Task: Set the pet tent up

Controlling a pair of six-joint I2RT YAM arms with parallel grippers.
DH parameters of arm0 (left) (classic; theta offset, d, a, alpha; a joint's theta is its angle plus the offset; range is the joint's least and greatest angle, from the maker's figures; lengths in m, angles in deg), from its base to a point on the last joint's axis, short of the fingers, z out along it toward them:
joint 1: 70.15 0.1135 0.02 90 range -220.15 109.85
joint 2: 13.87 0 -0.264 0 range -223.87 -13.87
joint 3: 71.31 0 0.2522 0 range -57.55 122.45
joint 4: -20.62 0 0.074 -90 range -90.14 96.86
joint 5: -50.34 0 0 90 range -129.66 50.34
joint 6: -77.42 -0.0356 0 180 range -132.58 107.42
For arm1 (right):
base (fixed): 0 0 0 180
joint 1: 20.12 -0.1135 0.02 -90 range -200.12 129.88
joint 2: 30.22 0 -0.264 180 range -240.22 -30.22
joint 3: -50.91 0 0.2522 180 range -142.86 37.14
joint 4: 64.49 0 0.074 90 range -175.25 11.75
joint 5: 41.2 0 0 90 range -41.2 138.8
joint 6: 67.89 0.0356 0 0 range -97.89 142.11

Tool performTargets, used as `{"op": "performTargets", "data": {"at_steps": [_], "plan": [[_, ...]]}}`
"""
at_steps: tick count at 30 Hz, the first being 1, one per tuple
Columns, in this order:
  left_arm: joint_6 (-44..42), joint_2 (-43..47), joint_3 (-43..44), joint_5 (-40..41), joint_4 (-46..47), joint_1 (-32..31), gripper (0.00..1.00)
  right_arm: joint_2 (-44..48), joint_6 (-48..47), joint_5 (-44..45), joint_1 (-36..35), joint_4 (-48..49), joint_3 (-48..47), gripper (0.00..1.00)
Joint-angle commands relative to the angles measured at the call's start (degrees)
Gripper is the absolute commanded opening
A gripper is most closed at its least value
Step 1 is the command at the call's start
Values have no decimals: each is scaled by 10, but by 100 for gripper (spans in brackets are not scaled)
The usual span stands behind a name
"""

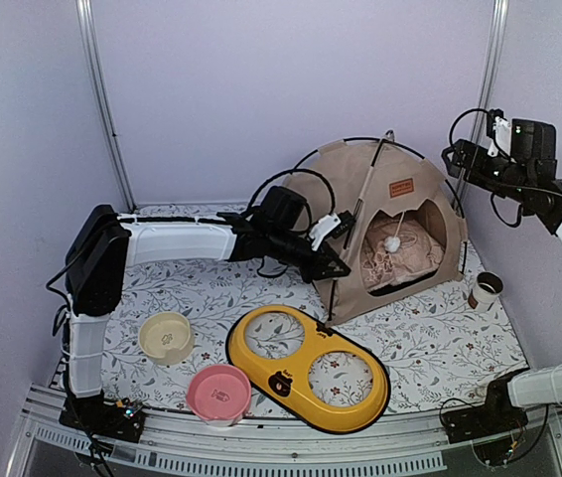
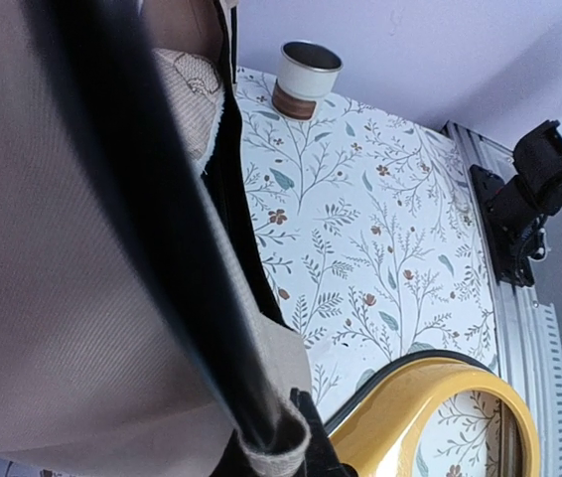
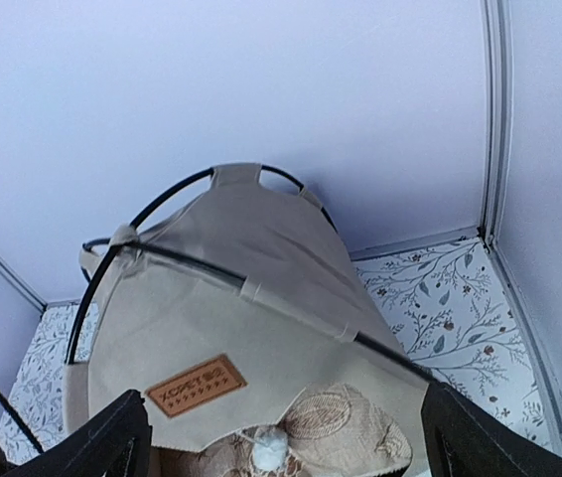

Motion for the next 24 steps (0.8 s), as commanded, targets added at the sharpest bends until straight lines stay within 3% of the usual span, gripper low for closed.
{"op": "performTargets", "data": {"at_steps": [1,6,16,24], "plan": [[-7,17,-9,27,-19,-12,0,-57,-75,-200,76,52,-32,96],[9,15,-14,41,-16,-12,0,-139,-119,-323,113,74,-79,90],[16,19,-9,69,-27,-11,0,-226,-231,-321,119,68,-106,80],[26,2,17,109,-32,-12,0,-231,-241,-302,121,47,-98,50]]}}
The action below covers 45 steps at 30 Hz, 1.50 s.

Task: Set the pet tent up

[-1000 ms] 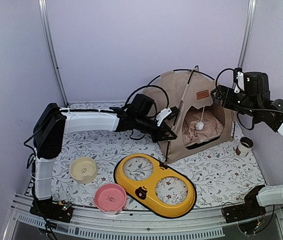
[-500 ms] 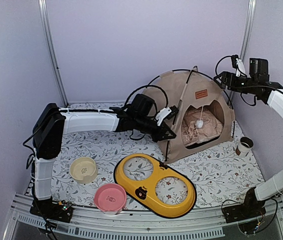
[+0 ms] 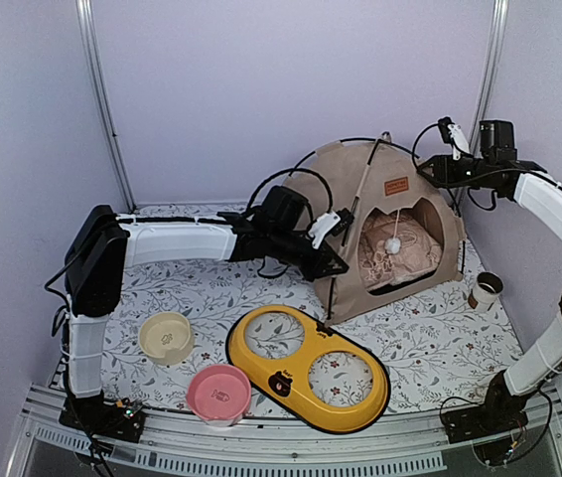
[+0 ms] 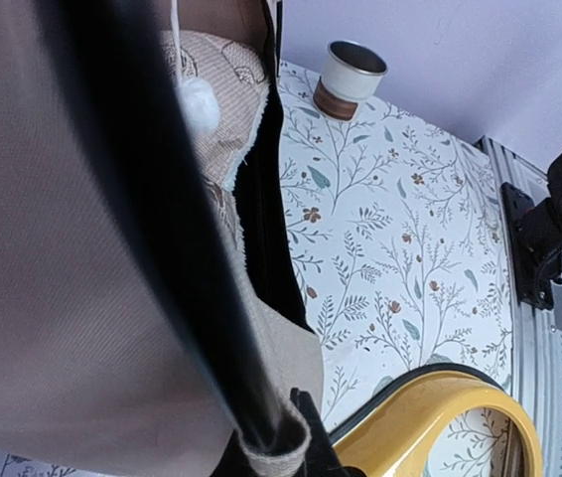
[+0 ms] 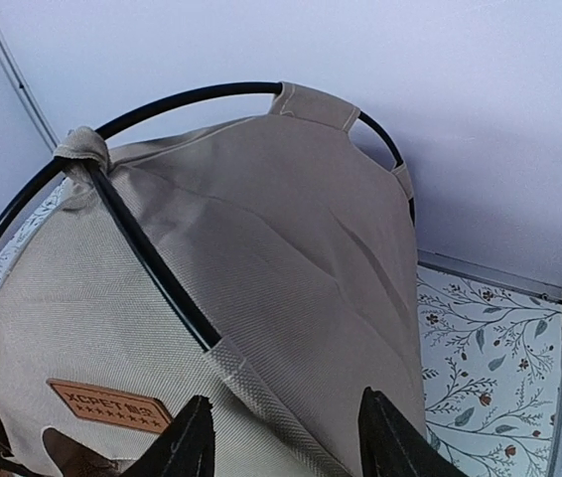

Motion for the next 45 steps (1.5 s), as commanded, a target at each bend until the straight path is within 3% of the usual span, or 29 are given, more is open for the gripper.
{"op": "performTargets", "data": {"at_steps": [1,8,14,22,30,34,38,39,42,45], "plan": [[-10,-6,21,47,-27,-6,0,18,-12,15,4,-8,8,47],[8,-44,74,96,-32,-5,0,72,6,119,4,-8,50,25],[34,-83,135,115,-31,-6,0,88,21,203,8,-12,54,24],[53,-140,217,95,-38,-17,0,77,41,237,23,-24,30,35],[77,-159,255,144,-56,-25,4,89,101,174,22,-63,-2,66],[96,-146,261,154,-63,-22,20,127,127,174,15,-75,13,83],[103,-126,258,163,-72,-22,45,159,149,186,4,-96,17,92],[104,-118,255,168,-75,-21,51,166,152,186,0,-100,19,100],[105,-85,218,177,-68,-21,79,189,163,189,-13,-110,30,99],[106,-38,165,179,-52,-18,92,215,177,197,-34,-112,49,99]]}}
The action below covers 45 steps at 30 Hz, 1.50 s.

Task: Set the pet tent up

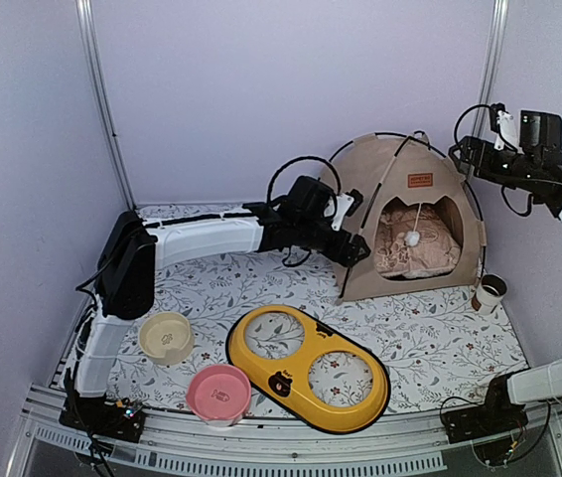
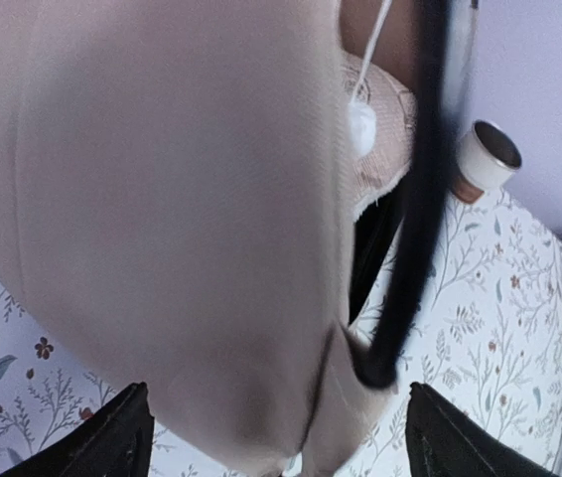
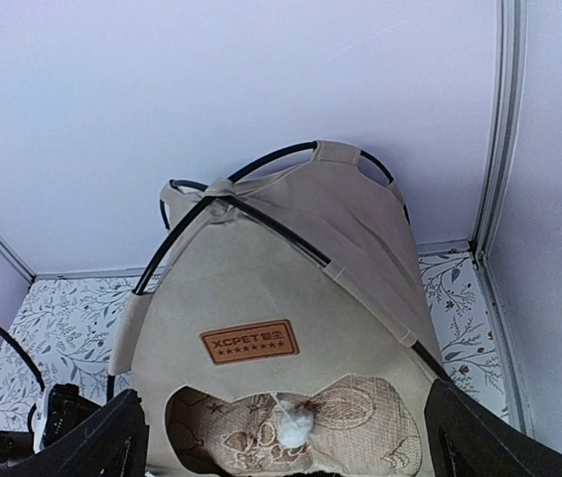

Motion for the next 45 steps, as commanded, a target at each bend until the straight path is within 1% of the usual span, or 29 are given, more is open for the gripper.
{"op": "performTargets", "data": {"at_steps": [1,5,9,18,24,32,36,38,41,43,45], "plan": [[6,100,-66,14,21,1,94,40,33,10,-29,-16,36,99],[15,174,-155,14,42,11,96,68,56,1,-62,-16,71,99],[19,250,-241,13,60,21,97,86,76,21,-116,-24,106,99],[30,374,-418,23,76,34,97,122,148,36,-222,-25,212,99],[36,436,-508,36,75,43,97,137,189,50,-277,-44,262,99],[21,466,-572,50,53,49,96,122,224,70,-357,-80,279,99],[11,472,-591,54,32,49,95,102,244,80,-411,-93,285,99],[7,478,-596,33,29,48,94,91,253,76,-431,-92,298,99],[13,489,-603,-46,40,46,91,79,259,38,-440,-65,329,99],[32,489,-610,-68,51,38,90,78,262,10,-441,-45,352,99],[50,482,-622,-82,69,25,88,80,266,2,-441,-30,367,99]]}}
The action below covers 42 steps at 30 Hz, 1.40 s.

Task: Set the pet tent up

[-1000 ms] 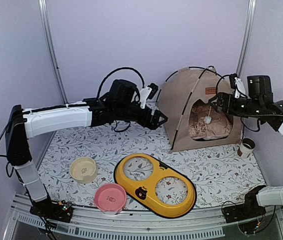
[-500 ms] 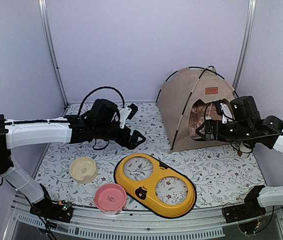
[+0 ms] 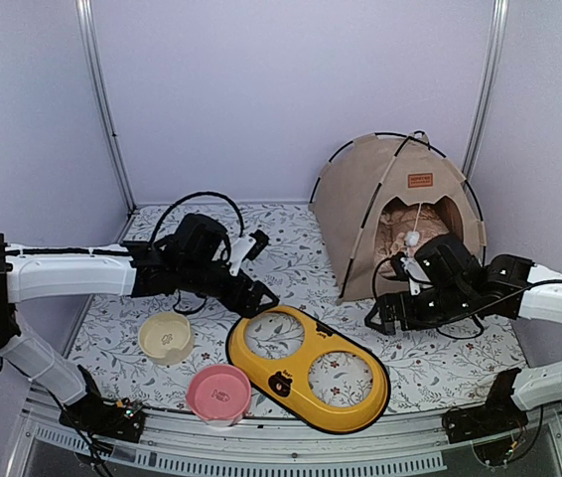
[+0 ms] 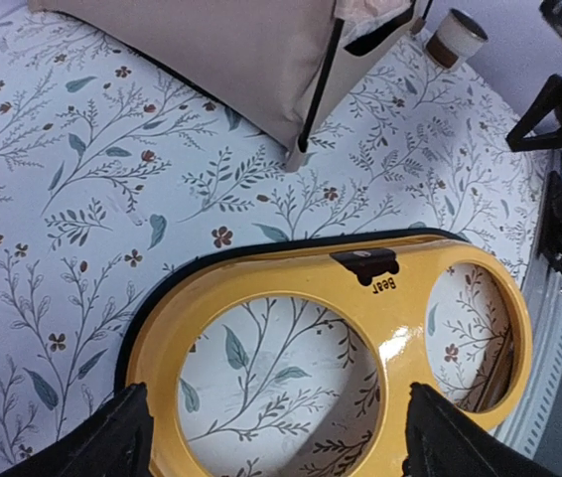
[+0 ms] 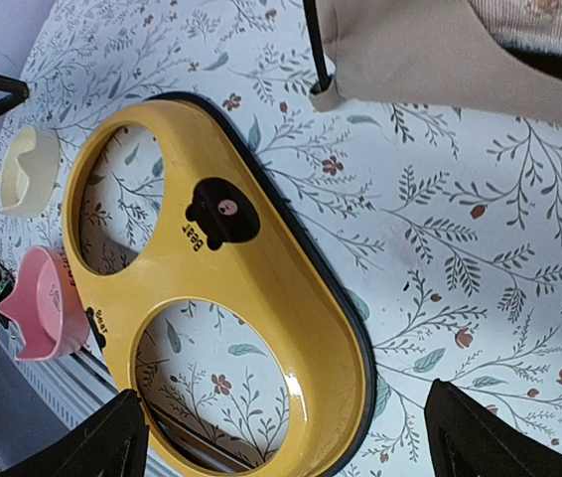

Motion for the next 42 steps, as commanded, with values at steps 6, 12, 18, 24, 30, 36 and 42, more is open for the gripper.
{"op": "performTargets", "data": {"at_steps": [6,12,18,24,30,36,42], "plan": [[99,-38,-32,-78,84,-50,85,-8,28,-43,-4,64,50,99],[188,-102,-10,-24,100,-68,89,-36,31,-46,-5,98,51,99],[256,-136,-14,25,123,-67,92,-52,37,-43,-8,129,53,99],[292,-155,-31,47,154,-62,93,-66,36,-50,-10,145,51,99],[328,-172,-63,45,215,-27,93,-77,36,-54,-14,163,48,99],[333,-186,-72,38,229,5,93,-85,35,-53,-24,160,41,99],[309,-185,-60,32,212,9,93,-78,35,-38,-34,139,38,99]]}}
